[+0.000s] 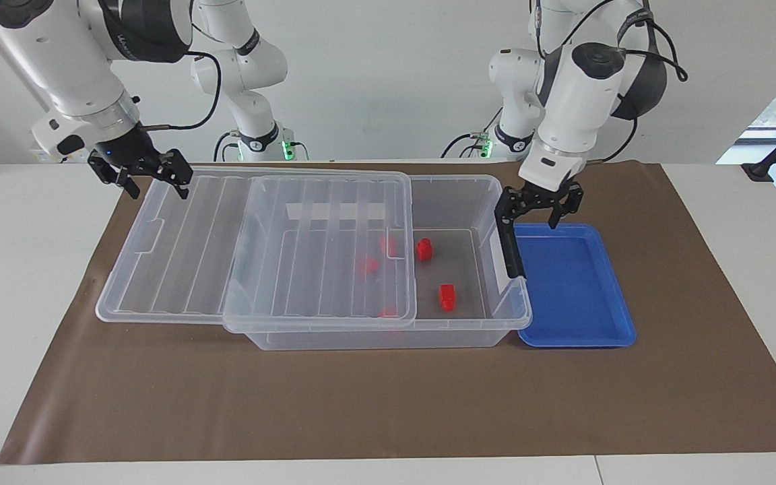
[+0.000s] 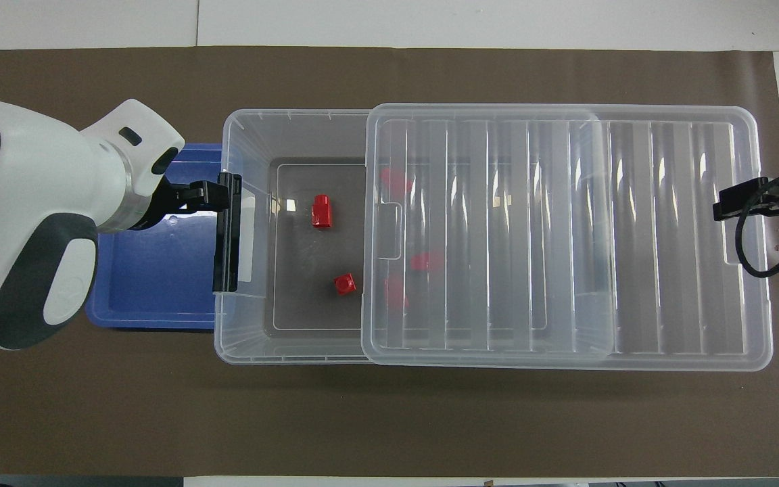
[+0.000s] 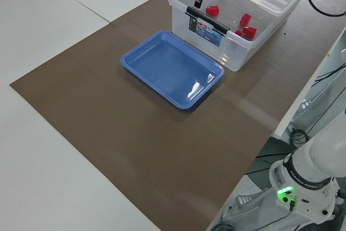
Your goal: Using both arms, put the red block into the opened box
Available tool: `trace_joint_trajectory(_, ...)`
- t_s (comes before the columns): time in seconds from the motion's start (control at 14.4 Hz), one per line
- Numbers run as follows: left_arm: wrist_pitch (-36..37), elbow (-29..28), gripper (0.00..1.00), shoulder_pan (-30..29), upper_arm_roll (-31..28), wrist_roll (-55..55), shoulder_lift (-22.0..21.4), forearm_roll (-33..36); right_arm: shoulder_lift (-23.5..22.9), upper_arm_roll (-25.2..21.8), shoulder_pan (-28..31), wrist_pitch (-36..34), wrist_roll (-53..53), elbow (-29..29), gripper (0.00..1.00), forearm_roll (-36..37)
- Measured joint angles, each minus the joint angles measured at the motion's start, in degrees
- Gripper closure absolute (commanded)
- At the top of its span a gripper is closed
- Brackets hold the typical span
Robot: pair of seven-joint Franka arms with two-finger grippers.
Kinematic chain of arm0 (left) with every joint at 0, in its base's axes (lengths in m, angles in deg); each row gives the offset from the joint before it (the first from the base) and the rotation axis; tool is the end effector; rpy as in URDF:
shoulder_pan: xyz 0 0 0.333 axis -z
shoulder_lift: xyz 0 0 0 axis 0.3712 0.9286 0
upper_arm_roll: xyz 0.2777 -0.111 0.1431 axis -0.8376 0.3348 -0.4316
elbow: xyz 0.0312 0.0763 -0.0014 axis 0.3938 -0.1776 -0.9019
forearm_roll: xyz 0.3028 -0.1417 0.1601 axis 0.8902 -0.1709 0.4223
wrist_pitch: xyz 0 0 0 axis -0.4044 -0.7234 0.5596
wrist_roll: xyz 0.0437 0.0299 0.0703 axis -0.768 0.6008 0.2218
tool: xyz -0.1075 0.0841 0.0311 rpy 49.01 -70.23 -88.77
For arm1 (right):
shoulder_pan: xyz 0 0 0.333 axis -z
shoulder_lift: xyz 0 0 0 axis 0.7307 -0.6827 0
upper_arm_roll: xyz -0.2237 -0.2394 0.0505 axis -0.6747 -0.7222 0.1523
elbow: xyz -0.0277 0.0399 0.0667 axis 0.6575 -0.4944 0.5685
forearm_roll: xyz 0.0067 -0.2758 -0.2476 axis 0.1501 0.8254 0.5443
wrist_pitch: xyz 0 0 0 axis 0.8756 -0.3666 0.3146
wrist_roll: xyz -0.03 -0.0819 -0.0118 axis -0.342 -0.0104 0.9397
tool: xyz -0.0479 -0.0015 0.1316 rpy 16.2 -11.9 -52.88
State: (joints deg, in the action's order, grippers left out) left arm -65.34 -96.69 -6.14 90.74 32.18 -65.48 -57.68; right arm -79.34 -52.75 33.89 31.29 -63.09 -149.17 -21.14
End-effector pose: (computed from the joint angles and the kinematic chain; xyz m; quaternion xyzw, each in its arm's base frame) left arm 0.5234 -0.1648 0.5186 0.9986 0.0050 0.0495 0.0161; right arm 0.5237 -0.0431 0.5746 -0.9998 0.0152 0.0065 0.0098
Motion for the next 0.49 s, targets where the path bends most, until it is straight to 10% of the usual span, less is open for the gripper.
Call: trace_joint_trajectory(0.49,8.6,6.6,0.0,-9.1,-0.2,12.9,0.0,-0.7,1.7,-0.4,9.6,12.9,-10.8,-10.7,1.0,0.0)
